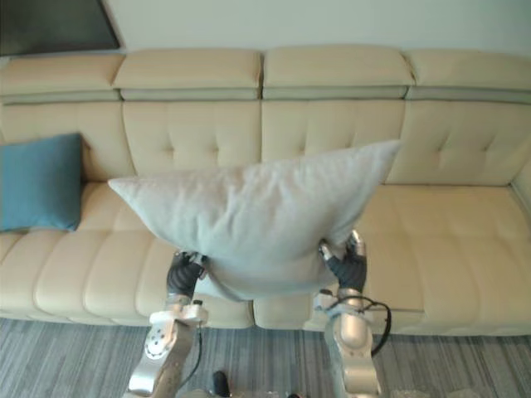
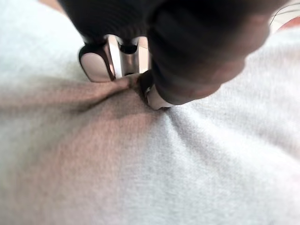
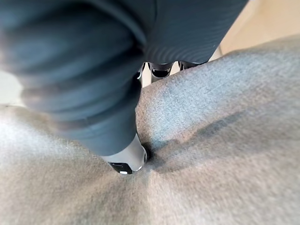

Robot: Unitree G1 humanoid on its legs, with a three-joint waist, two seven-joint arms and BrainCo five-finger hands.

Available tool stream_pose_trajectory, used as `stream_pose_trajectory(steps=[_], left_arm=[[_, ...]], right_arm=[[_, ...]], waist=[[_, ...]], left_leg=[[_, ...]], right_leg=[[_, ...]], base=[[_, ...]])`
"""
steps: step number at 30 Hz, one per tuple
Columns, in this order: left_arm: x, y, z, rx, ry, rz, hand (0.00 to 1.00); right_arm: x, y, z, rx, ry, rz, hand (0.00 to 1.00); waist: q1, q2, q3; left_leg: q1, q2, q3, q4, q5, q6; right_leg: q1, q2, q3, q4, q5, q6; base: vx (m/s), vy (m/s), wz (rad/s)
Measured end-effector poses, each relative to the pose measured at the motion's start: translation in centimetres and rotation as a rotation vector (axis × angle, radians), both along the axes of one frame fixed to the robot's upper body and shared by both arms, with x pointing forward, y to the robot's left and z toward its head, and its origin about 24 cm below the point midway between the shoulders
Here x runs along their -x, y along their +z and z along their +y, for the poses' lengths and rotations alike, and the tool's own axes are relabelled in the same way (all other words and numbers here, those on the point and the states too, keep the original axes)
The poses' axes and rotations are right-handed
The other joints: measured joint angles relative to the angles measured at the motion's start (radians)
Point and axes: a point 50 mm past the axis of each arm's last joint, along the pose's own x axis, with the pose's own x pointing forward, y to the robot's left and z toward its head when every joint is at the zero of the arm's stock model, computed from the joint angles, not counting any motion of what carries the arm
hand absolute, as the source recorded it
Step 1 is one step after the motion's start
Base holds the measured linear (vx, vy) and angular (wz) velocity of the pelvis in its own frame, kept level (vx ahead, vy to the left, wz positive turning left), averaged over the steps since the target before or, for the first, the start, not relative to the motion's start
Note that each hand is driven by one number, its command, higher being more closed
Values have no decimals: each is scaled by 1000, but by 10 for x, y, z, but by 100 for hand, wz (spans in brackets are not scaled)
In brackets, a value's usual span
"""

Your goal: Pick up cushions and gather them together orderly.

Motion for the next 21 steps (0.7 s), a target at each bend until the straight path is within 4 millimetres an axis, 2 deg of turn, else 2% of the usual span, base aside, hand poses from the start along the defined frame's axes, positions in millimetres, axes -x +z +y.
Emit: stream_pose_trajectory(steps=[2,5,6,8,12,14,16,18,21], left_arm=[[-16,6,0,-28,10,-19,100],[-48,36,-3,-59,35,-114,100],[-51,39,-3,-62,39,-126,100],[-65,63,-1,-65,62,-202,100],[-87,87,-3,-85,78,-261,100],[-107,110,-2,-129,81,-311,100],[-115,124,-2,-141,86,-340,100],[-120,132,-2,-146,94,-351,100],[-122,130,1,-151,114,-335,100]], right_arm=[[-15,12,3,6,-4,-40,100],[-40,46,6,32,-32,-152,100],[-42,50,7,31,-33,-164,100],[-50,68,10,17,-47,-228,100],[-66,75,8,-2,-87,-221,100],[-78,83,7,-32,-102,-209,100],[-83,87,5,-36,-111,-212,100],[-88,91,6,-53,-113,-205,100],[-91,87,8,-69,-114,-173,100]], waist=[[0,1,23],[1,4,42],[1,4,48],[3,11,75],[8,15,89],[8,19,132],[8,24,136],[7,31,158],[6,35,167]], left_leg=[[-3,1,-14,-24,25,0],[-78,12,-32,-32,66,1],[-79,13,-32,-36,71,1],[-91,18,-33,-67,101,-2],[-108,28,-32,-103,134,-8],[-112,30,-31,-123,155,-11],[-141,33,-30,-130,166,-12],[-146,34,-28,-130,168,-13],[-147,34,-29,-130,168,-13]], right_leg=[[-6,7,-3,-9,13,-5],[-88,23,2,11,21,-8],[-92,24,4,13,21,-8],[-128,36,10,34,21,-8],[-174,46,14,57,22,-8],[-201,56,17,80,22,-8],[-239,58,18,88,24,-9],[-249,59,21,97,25,-10],[-254,61,33,97,26,-11]], base=[[-109,0,9],[-144,-15,8],[-172,-22,0],[-133,-20,-6],[-82,-28,-5],[-61,-28,-6],[-36,-35,-5],[19,-37,-7],[61,-40,-9]])
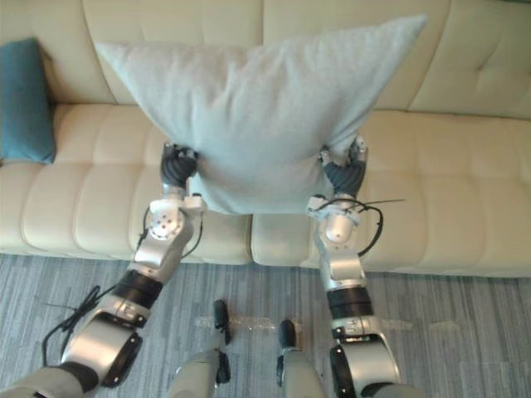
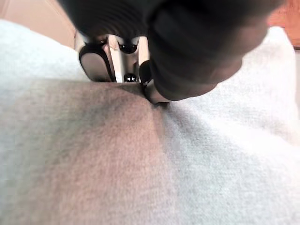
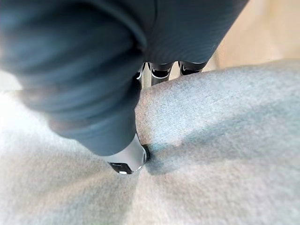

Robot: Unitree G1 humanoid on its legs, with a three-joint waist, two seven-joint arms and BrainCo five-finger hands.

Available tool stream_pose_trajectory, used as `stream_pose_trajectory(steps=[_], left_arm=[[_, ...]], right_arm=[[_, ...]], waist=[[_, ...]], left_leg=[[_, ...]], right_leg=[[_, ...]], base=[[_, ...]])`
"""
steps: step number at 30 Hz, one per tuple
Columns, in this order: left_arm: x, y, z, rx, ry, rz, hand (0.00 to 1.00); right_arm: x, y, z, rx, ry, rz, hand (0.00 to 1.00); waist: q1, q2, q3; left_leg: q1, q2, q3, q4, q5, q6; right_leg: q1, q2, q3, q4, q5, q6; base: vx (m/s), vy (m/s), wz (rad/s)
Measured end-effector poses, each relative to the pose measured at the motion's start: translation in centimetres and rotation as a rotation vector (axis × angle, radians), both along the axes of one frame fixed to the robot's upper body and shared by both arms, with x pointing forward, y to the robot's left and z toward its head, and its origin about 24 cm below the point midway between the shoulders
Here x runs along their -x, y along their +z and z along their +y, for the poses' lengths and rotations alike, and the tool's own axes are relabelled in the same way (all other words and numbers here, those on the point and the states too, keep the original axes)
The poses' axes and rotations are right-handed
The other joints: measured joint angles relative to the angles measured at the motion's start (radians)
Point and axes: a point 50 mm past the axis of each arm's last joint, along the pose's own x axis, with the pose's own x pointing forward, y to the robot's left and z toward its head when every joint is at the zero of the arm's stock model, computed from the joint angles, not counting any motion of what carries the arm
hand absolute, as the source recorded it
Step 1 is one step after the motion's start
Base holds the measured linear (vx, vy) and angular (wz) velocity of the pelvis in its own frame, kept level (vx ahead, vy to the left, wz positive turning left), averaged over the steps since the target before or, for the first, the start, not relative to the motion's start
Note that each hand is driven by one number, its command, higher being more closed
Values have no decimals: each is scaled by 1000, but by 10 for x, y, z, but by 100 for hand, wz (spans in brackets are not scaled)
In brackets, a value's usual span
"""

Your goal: Pick up cushions and gather them together orderly.

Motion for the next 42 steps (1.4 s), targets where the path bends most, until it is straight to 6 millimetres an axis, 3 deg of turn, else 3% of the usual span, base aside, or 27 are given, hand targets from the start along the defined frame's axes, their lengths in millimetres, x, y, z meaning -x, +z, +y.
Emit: stream_pose_trajectory(steps=[6,11,18,23,28,35,37,39,40,42], left_arm=[[-10,-4,3,-27,38,56,100],[-28,16,3,-69,64,57,100],[-40,51,5,-88,84,8,100],[-43,87,3,-68,92,-81,100],[-40,139,-2,13,111,-200,100],[-33,172,-4,226,112,-278,100],[-30,179,-7,246,103,-301,100],[-26,189,-12,270,90,-333,100],[-24,195,-15,287,85,-351,0],[-20,201,-15,315,82,-384,0]], right_arm=[[-10,-2,4,-3,3,45,100],[-31,8,8,-27,13,79,100],[-46,30,13,-70,24,80,100],[-50,69,15,-67,17,-15,100],[-48,124,20,-97,-10,-162,100],[-36,181,28,-164,-15,-320,100],[-34,188,28,-176,-24,-341,100],[-30,200,27,-185,-47,-373,100],[-27,207,27,-175,-69,-395,0],[-23,216,30,-163,-91,-425,0]], waist=[[-1,3,22],[0,23,71],[5,33,84],[27,37,102],[43,39,131],[61,40,141],[62,40,141],[61,40,141],[62,40,141],[62,40,141]], left_leg=[[-4,12,0,0,1,-2],[-40,27,-11,0,16,-22],[-126,47,-46,0,46,-38],[-195,60,-67,-1,66,-51],[-300,62,-85,-1,90,-52],[-431,67,-111,0,123,-78],[-448,68,-113,0,125,-78],[-475,62,-113,0,146,-100],[-488,59,-113,0,158,-115],[-509,60,-112,0,159,-115]], right_leg=[[-2,12,16,-21,23,-7],[-28,25,25,-51,54,-8],[-108,40,7,-52,72,-12],[-183,50,-14,-24,76,-16],[-309,50,-34,35,75,-16],[-435,45,-73,59,74,-16],[-451,45,-80,63,74,-17],[-471,37,-87,66,74,-17],[-484,33,-90,66,73,-17],[-503,32,-98,67,71,-21]], base=[[36,-37,-9],[-49,-26,-10],[-67,-33,2],[-48,-28,2],[-23,-16,5],[29,-31,8],[13,-15,10],[2,-14,17],[-15,-23,13],[-7,-11,3]])
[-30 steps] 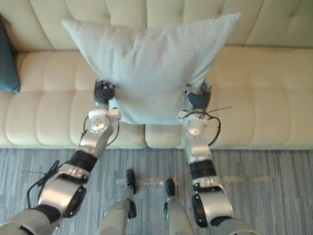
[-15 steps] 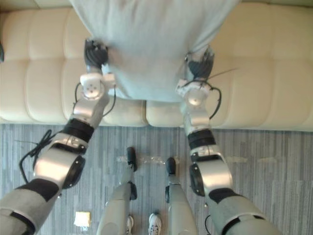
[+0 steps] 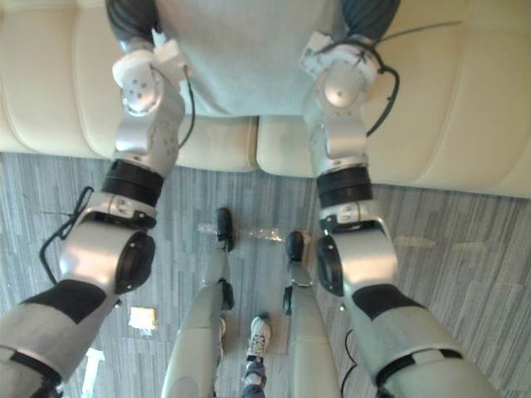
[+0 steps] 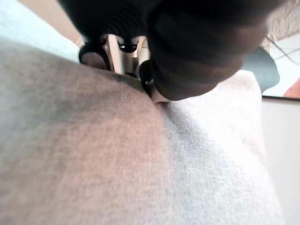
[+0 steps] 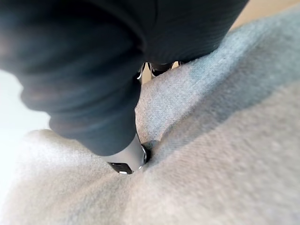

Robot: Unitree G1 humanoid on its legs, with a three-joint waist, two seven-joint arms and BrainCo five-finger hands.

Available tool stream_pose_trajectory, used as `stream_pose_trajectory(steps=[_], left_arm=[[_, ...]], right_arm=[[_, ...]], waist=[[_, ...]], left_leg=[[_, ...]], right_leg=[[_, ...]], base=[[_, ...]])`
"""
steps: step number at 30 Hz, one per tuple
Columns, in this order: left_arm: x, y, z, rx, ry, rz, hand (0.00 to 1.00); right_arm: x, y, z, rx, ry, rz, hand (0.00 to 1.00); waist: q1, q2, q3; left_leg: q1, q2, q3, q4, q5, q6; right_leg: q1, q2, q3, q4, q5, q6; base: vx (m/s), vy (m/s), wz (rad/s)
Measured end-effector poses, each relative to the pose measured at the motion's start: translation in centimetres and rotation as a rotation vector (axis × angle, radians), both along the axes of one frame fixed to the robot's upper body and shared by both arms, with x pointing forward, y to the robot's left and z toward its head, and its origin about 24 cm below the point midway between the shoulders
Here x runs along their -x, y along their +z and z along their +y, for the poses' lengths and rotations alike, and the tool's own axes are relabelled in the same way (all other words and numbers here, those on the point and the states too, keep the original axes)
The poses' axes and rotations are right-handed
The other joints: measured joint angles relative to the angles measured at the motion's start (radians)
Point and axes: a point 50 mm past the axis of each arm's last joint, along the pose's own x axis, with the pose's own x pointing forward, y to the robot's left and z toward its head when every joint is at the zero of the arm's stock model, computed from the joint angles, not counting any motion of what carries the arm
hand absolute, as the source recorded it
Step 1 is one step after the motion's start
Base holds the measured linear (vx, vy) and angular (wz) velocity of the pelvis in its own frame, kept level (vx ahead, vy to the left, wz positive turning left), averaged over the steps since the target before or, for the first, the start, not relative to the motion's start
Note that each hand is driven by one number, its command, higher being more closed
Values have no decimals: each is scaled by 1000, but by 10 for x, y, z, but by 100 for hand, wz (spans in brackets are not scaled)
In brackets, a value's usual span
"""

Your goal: Pick up cushions and gather them together orderly.

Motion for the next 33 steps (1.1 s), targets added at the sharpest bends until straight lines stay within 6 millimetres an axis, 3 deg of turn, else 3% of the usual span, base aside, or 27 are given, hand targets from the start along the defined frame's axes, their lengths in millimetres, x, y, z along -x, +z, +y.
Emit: stream_pose_trajectory(steps=[6,14,18,22,24,25,26,27,29,33], left_arm=[[8,14,1,45,-7,-65,0],[19,32,-5,50,-37,-145,0],[16,29,11,83,-19,-140,0],[5,-1,48,134,49,-66,0],[4,-24,72,127,97,-33,0],[5,-31,77,123,112,-25,0],[7,-44,85,111,132,-6,0],[8,-58,91,91,148,14,0],[12,-87,94,39,156,64,0],[36,-176,93,-115,130,241,0]], right_arm=[[10,19,6,-7,-54,-65,0],[9,14,26,3,-27,-43,0],[6,10,22,0,-5,-26,0],[-1,-9,12,-16,34,20,0],[5,-19,3,-29,63,-14,0],[9,-22,-1,-30,65,-30,0],[14,-30,-8,-19,59,-46,0],[18,-41,-16,-9,53,-54,0],[30,-65,-32,8,35,-54,0],[64,-142,-57,118,34,54,0]], waist=[[0,0,0],[-3,0,0],[-11,-1,0],[-17,-1,0],[-20,-1,0],[-21,-2,0],[-21,-2,0],[-26,-3,-1],[-45,-5,-2],[-61,-14,-9]], left_leg=[[-34,1,2,0,2,3],[-31,5,25,0,2,3],[1,7,29,0,2,3],[73,12,34,0,2,3],[110,17,46,0,1,5],[121,18,51,0,-4,12],[147,18,57,0,-28,44],[175,17,62,-1,-56,78],[220,3,59,-1,-67,83],[352,-25,68,-1,-103,93]], right_leg=[[-32,0,-10,5,-1,-2],[-36,1,-5,5,-1,-2],[-7,2,-4,5,-1,-2],[63,7,0,3,-1,-2],[98,13,1,5,-3,-4],[107,14,0,7,-6,-5],[124,18,0,21,-21,-12],[142,20,-3,40,-39,-16],[177,3,-7,76,-67,-12],[308,-24,-5,80,-104,-1]], base=[[-17,-9,1],[-3,-42,-3],[11,-61,-2],[10,-65,-1],[14,-50,-1],[22,-29,-3],[26,-12,-7],[48,-3,9],[76,-10,27],[82,-22,12]])
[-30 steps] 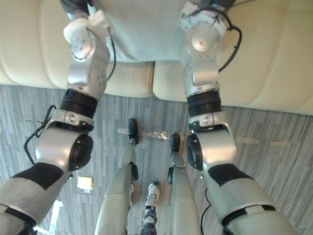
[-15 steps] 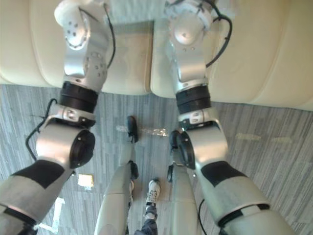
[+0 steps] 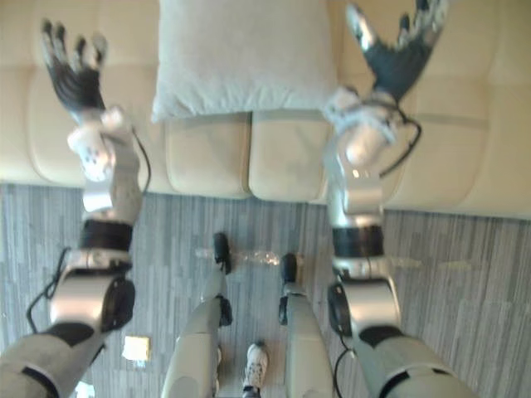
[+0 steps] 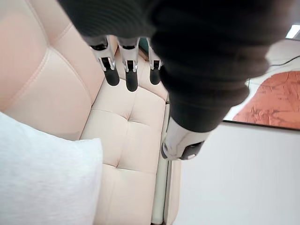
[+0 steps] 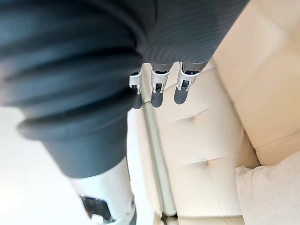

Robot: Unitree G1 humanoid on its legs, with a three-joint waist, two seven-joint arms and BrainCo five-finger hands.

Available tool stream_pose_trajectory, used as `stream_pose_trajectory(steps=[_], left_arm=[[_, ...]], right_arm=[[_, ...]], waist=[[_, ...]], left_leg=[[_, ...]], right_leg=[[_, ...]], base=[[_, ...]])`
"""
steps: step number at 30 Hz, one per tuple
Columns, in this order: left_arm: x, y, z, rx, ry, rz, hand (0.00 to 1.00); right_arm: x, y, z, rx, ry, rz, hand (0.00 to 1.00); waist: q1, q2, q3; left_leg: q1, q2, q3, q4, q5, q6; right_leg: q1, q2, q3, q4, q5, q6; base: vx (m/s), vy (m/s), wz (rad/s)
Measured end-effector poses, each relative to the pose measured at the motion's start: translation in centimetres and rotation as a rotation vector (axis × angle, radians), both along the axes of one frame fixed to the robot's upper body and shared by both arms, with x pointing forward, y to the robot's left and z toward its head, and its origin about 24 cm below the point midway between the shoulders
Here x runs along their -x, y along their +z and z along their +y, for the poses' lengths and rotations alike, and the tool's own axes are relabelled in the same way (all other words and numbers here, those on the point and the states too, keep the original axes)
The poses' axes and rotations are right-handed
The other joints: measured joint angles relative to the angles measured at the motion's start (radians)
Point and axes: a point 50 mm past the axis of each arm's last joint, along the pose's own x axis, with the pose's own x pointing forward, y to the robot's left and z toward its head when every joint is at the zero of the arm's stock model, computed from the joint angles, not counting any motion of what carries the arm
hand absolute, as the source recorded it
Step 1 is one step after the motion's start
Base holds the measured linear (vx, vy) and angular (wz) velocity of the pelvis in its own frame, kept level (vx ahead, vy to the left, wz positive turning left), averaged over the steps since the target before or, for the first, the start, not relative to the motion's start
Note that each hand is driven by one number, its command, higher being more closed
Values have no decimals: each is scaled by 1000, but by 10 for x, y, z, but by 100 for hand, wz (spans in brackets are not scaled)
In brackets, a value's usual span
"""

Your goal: Pick up cushions and gather them together orderly.

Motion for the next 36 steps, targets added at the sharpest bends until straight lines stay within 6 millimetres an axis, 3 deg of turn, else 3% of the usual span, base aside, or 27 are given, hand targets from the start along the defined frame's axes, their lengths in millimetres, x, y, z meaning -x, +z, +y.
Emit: stream_pose_trajectory(steps=[4,10,12,14,15,17,19,21,25,32,36], left_arm=[[49,-111,-13,30,-77,318,0],[135,-220,-10,6,-127,760,0],[165,-253,-10,-8,-147,929,0],[199,-292,-14,-28,-196,1163,0],[203,-295,-14,-32,-202,1186,0],[224,-314,-18,-52,-240,1321,0],[227,-319,-13,-85,-238,1367,0],[237,-326,-8,-102,-237,1435,0],[247,-332,-5,-95,-226,1500,0],[242,-334,-7,-128,-249,1525,0],[227,-330,-7,-123,-238,1499,0]], right_arm=[[41,-96,-13,61,9,304,0],[94,-192,-6,107,146,685,0],[110,-229,-2,123,199,849,0],[138,-291,-2,120,266,1143,0],[142,-297,-2,119,271,1176,0],[167,-335,-3,91,296,1379,0],[189,-358,-5,40,290,1526,0],[206,-372,-10,-38,249,1628,0],[216,-381,-21,-145,154,1695,0],[216,-385,-22,-192,115,1738,0],[181,-377,-14,-160,154,1664,0]], waist=[[-10,-28,-50],[-12,-70,-136],[-13,-70,-181],[-16,-67,-232],[-16,-66,-236],[-19,-63,-241],[-22,-60,-242],[-23,-57,-244],[-38,-57,-255],[-41,-62,-253],[-20,-68,-212]], left_leg=[[99,-15,-7,0,-29,1],[250,-27,23,0,-87,-3],[285,-31,35,0,-102,-11],[309,-32,31,0,-114,-6],[310,-32,30,0,-114,-6],[331,-36,25,-1,-119,-10],[349,-40,19,-1,-122,-14],[377,-43,24,-4,-131,-14],[416,-52,32,-6,-147,-12],[452,-59,72,-1,-155,-6],[434,-30,158,1,-155,-6]], right_leg=[[127,-15,-6,-50,-12,10],[291,-28,20,-119,-19,20],[335,-32,27,-149,-21,24],[374,-31,29,-191,-21,36],[376,-31,29,-195,-21,35],[411,-31,33,-227,-9,35],[438,-31,35,-246,0,43],[472,-32,45,-268,6,45],[523,-38,56,-305,14,50],[545,-43,103,-320,35,42],[481,-13,173,-304,95,52]], base=[[102,-15,10],[61,6,-10],[28,22,-16],[0,0,0],[17,0,5],[37,3,-1],[0,0,0],[50,-5,-13],[73,-4,-7],[85,-2,-17],[-21,-5,-67]])
